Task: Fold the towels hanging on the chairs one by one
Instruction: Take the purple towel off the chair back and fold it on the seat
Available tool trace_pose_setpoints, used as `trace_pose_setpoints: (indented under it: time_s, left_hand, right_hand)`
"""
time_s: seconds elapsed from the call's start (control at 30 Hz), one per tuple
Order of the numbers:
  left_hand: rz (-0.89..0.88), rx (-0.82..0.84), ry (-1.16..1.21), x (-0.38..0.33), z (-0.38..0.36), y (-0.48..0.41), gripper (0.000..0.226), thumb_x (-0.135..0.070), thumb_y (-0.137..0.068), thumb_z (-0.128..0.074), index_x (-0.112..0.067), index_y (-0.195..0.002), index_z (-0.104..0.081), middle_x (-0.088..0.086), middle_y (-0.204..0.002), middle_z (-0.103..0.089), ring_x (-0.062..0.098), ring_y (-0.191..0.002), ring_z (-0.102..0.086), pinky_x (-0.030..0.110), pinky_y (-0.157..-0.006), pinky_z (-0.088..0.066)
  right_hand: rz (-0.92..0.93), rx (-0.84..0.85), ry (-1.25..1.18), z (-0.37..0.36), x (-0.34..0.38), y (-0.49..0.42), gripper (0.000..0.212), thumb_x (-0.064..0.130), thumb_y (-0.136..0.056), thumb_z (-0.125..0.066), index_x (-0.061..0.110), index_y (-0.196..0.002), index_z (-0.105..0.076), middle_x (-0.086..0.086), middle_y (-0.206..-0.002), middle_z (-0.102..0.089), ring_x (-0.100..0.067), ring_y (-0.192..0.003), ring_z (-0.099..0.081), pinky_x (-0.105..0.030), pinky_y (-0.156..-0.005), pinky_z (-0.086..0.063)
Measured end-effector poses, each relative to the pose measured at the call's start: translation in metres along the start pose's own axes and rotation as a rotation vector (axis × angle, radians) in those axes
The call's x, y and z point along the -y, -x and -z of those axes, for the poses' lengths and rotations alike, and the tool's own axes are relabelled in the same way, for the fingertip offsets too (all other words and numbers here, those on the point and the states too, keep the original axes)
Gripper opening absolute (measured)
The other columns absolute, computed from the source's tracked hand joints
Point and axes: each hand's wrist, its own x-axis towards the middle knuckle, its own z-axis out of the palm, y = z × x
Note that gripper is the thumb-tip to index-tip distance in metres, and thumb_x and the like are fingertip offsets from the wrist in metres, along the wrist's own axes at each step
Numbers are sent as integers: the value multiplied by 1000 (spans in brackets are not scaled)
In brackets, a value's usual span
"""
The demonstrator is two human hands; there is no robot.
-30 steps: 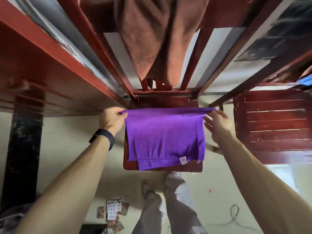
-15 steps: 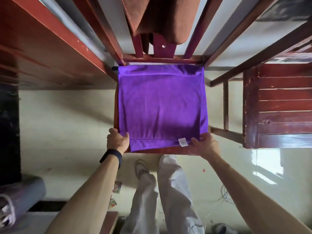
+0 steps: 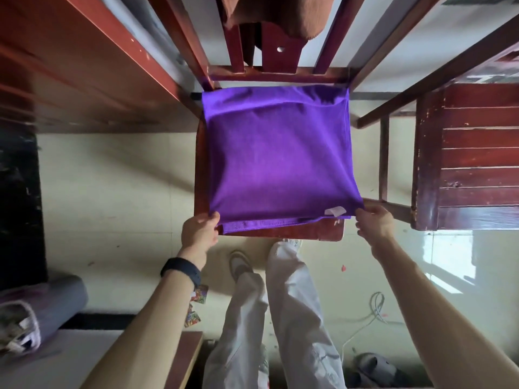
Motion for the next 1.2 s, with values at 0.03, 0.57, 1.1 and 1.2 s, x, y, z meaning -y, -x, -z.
trace_pose_setpoints:
  time_s: [0.03, 0.57, 1.1, 1.2]
  left_hand:
    - [-9, -25, -50, 12, -5, -5, 17, -36, -81, -76, -23, -74, -67, 4, -60, -66, 22, -53, -64, 34, -67, -57]
    - [-93, -96, -546, 15, -32, -9, 39, -37, -92, -55, -1, -93, -72, 23, -103, -71, 41, -100, -66, 37, -83, -50]
    - [-248, 320, 223, -88, 108, 129, 18, -13, -82, -78, -19, -89, -63, 2, -75, -64, 11, -55, -52, 21, -61, -53]
    - [-347, 387, 91, -112, 142, 171, 13, -12, -86, -74, -19, -94, -66, 2, -79, -68, 9, -48, -50, 20, -54, -51]
  right_hand:
    - [-17, 3, 21, -4, -17, -18, 29, 43, -63, -56, 21, -82, -62, -15, -85, -73, -35, -77, -65, -53, -83, -58]
    - [37, -47, 92, -23, 1, -9, 23, 42, -78, -66, 24, -92, -69, -7, -91, -76, -33, -92, -71, -47, -90, -56]
    - [212, 66, -659, 98, 66, 151, 37, 12, -86, -77, -3, -115, -59, -16, -72, -66, -27, -61, -61, -57, -77, -56]
    - [240, 104, -678, 123, 72, 193, 25, 13, -86, -76, 1, -107, -67, -15, -70, -68, -33, -71, -60, -79, -87, -44]
